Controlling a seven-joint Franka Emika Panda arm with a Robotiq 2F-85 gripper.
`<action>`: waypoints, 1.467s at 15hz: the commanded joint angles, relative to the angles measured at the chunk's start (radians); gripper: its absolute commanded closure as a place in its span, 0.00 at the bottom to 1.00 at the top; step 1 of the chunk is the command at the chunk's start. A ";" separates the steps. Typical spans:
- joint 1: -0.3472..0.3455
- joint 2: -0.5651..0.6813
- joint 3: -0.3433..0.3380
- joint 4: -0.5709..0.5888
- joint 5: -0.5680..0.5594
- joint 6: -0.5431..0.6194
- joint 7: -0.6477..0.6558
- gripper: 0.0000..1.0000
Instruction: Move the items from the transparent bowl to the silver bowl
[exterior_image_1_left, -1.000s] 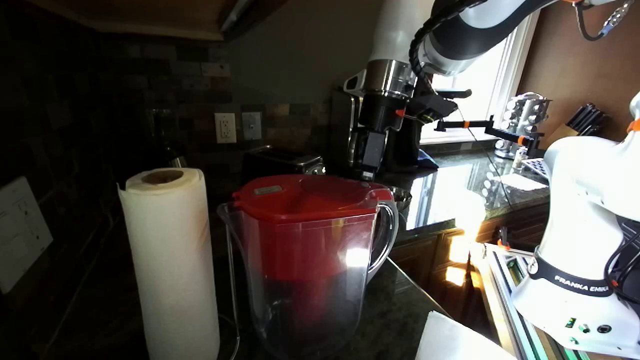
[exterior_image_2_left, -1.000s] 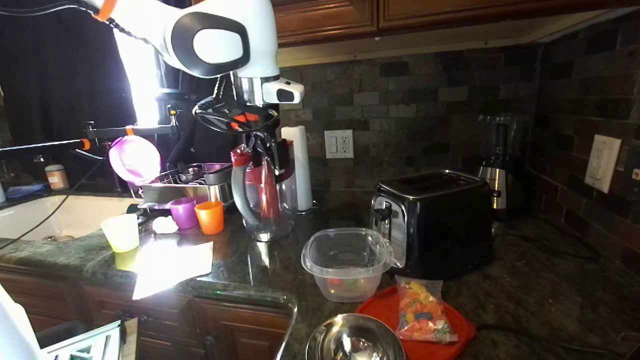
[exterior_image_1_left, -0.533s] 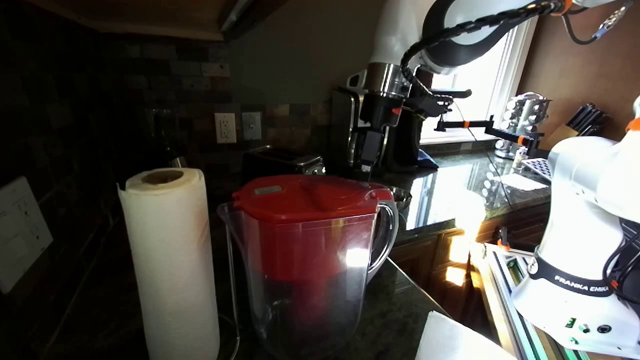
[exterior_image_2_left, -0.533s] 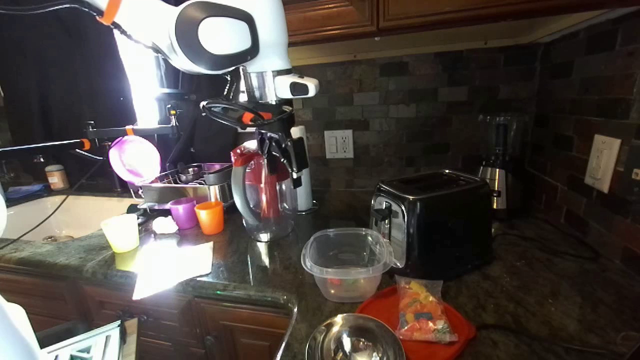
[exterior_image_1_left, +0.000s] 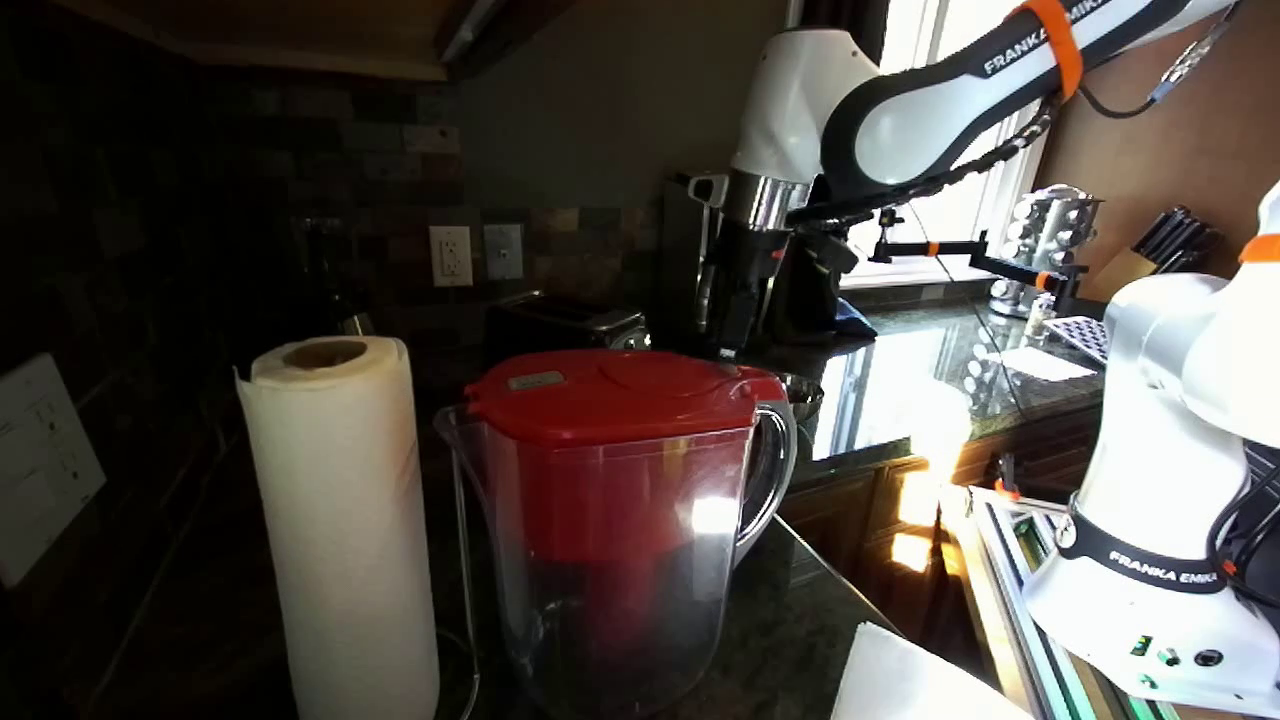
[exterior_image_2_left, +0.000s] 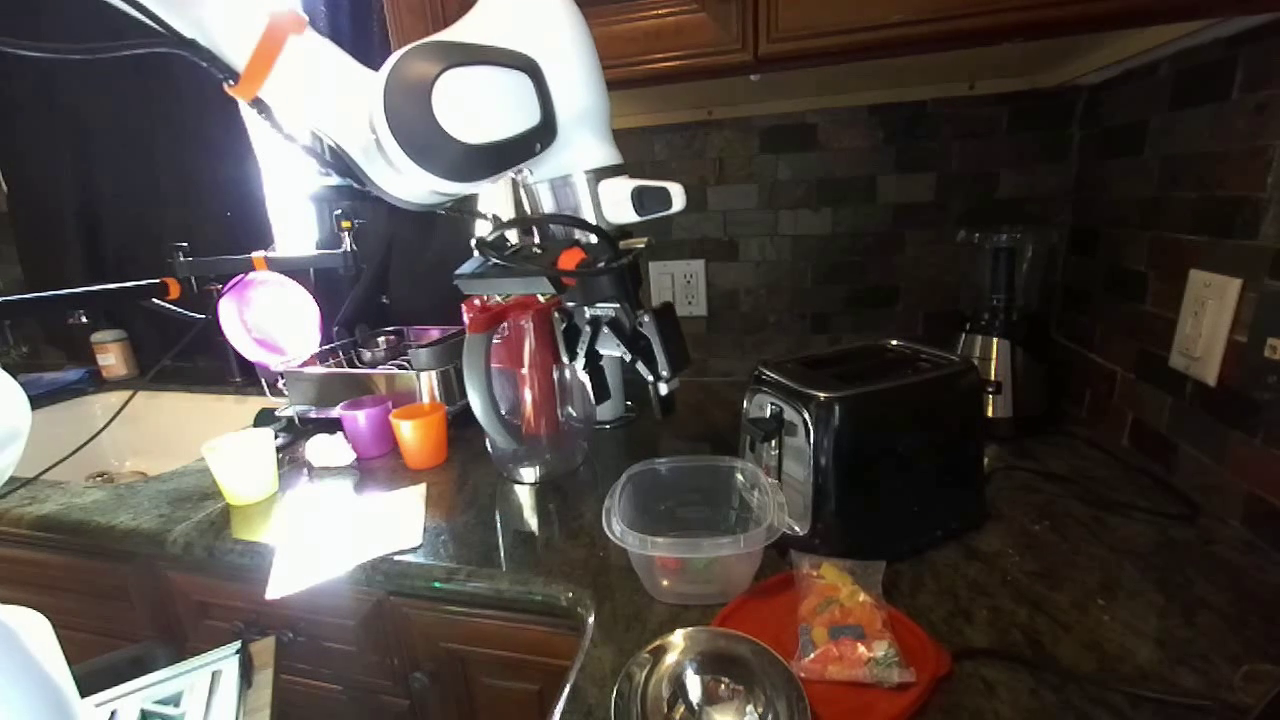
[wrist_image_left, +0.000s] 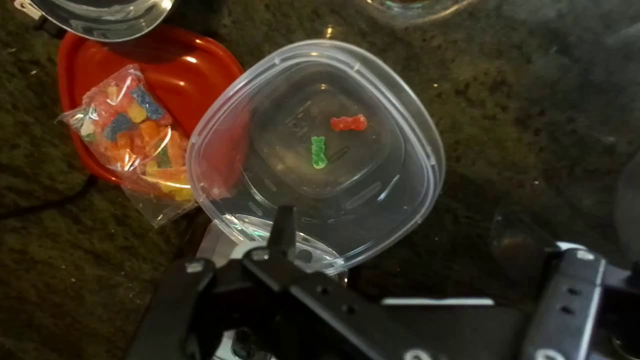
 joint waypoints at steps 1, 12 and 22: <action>0.000 0.016 -0.010 -0.005 -0.010 0.023 -0.002 0.00; -0.025 0.163 -0.032 0.052 -0.004 0.029 0.002 0.00; -0.032 0.323 -0.046 0.134 0.033 0.051 -0.013 0.00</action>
